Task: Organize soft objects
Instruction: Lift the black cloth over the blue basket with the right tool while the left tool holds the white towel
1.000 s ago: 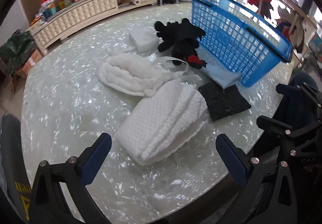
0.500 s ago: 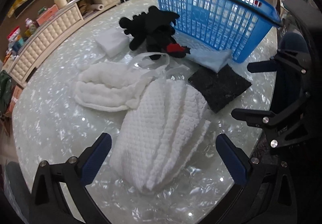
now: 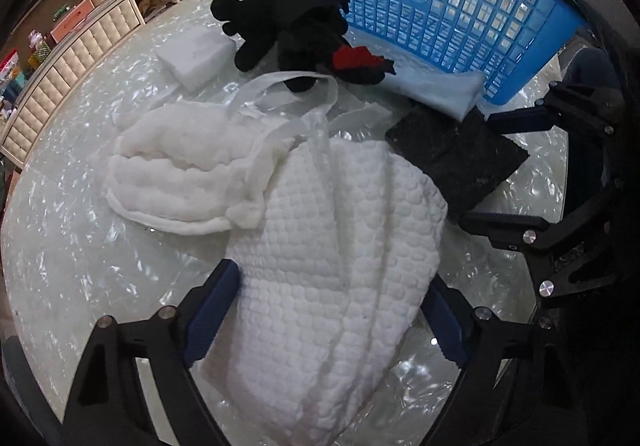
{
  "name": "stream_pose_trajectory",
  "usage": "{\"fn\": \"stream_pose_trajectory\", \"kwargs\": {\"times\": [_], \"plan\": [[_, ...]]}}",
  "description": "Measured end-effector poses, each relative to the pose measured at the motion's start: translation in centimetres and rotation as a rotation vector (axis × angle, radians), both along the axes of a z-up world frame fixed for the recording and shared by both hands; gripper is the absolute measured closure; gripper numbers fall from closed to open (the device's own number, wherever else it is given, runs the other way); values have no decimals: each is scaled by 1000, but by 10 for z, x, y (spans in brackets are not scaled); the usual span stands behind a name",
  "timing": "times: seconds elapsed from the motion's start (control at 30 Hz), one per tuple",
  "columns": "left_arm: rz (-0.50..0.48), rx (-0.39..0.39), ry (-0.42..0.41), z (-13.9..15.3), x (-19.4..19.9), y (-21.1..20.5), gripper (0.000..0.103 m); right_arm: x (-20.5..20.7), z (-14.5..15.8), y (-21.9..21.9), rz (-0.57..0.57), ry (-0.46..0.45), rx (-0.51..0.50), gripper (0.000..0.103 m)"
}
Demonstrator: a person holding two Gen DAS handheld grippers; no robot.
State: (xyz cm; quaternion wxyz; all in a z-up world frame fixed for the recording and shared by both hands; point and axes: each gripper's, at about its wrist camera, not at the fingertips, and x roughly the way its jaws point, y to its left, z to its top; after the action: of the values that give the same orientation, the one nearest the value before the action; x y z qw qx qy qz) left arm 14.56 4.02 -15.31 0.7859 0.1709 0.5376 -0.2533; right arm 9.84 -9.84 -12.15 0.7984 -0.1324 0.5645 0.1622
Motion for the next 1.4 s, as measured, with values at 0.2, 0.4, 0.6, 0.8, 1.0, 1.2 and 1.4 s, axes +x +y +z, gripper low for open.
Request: {"fn": "stream_pose_trajectory", "kwargs": {"times": [0.2, 0.4, 0.6, 0.8, 1.0, 1.2, 1.4], "plan": [[-2, 22, -5, -7, 3, -5, 18, 13, -9, 6, 12, -17, 2, 22], [30, 8, -3, -5, 6, 2, 40, 14, -9, 1, 24, -32, 13, 46], [119, -12, -12, 4, 12, 22, 72, 20, -1, 1, 15, -46, -21, 88], [150, -31, 12, 10, 6, 26, 76, 20, 3, -8, 0, -48, -24, 96], [198, -74, 21, 26, -23, 33, 76, 3, 18, -8, 29, -76, -17, 96], [229, -71, -18, 52, -50, 31, 76, -10, 34, -12, 52, -89, 32, 96], [246, -106, -38, 72, -66, 24, 76, -28, 60, -12, 70, -114, 82, 96]]}}
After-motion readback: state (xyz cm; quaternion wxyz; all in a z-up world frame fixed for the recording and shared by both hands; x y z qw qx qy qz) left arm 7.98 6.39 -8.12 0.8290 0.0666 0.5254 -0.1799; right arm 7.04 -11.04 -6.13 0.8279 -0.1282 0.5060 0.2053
